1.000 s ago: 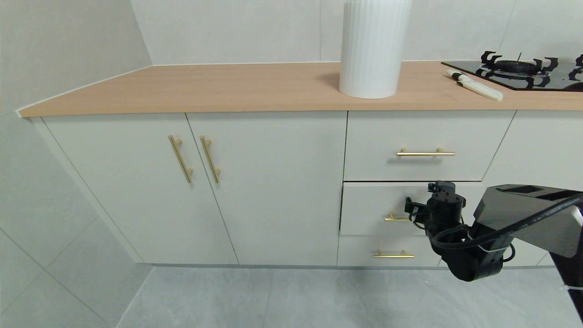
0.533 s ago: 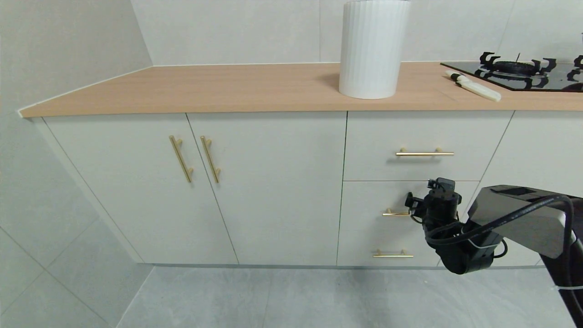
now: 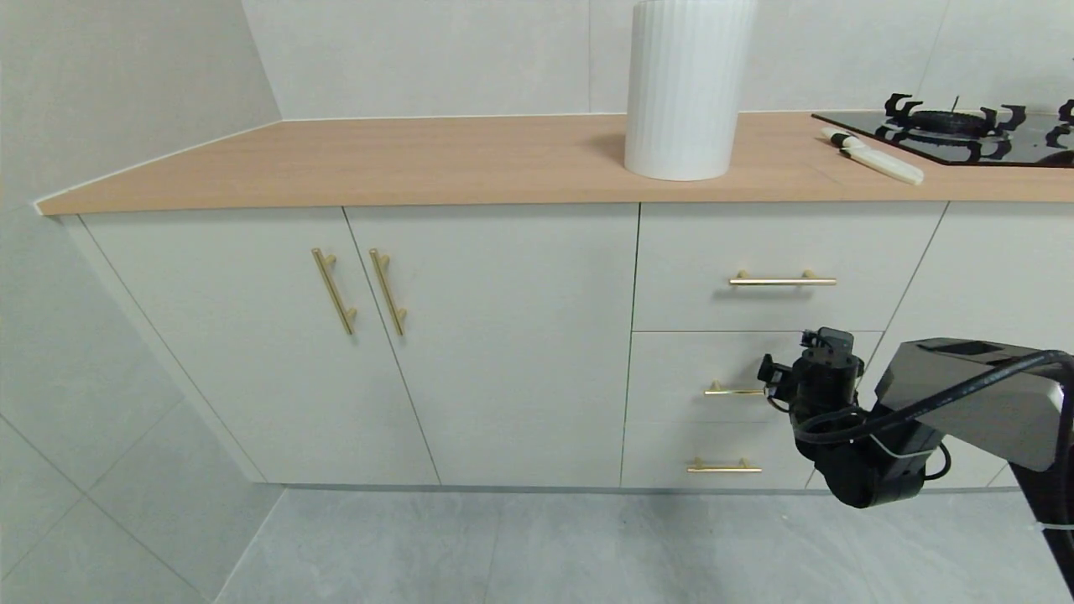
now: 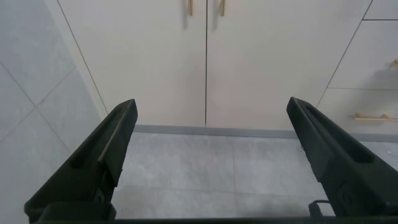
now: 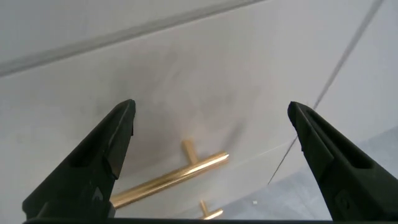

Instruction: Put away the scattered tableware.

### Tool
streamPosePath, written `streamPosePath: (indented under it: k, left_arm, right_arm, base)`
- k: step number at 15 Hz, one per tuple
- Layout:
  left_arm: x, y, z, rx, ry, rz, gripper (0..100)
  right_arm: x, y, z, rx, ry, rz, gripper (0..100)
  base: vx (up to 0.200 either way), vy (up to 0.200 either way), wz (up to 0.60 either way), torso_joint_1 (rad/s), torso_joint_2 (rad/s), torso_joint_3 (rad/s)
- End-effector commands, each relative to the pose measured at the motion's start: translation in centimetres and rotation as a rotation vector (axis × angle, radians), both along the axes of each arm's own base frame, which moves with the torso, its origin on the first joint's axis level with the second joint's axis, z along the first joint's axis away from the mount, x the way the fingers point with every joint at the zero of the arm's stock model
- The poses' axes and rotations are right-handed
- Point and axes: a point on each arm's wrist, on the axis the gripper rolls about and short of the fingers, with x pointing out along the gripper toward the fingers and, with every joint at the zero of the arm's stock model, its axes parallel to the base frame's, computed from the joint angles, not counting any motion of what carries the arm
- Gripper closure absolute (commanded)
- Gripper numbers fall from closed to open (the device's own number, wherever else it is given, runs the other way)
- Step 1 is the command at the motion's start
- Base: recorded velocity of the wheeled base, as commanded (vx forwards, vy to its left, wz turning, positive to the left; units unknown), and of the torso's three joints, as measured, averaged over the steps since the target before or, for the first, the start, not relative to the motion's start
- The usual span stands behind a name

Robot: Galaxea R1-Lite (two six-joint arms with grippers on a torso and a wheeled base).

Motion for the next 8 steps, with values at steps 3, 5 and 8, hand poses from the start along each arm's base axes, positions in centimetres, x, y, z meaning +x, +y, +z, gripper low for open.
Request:
streamPosePath:
  k: [3,5,8]
  left_arm:
    - [0.0,0.0,0.0,-0.001,0.002,0.001,0]
    - [0.0,0.0,0.0,-0.001,0.0,0.001,0]
    - [0.0,0.0,0.0,-0.001,0.0,0.001,0]
  right_arm:
    - [-5.6,1.0,3.4,0.007,0.072,0.154,0]
    - [-8.4,1.5,4.8,0.019,0.098,0.278,0]
    - [-10.4,1.7,7.9,0.015,0.101,0.324,0]
  base:
    - [0.0,0.0,0.0,0.0,0.0,0.0]
    - [0.0,0.0,0.0,0.0,0.0,0.0]
    - [0.0,0.0,0.0,0.0,0.0,0.0]
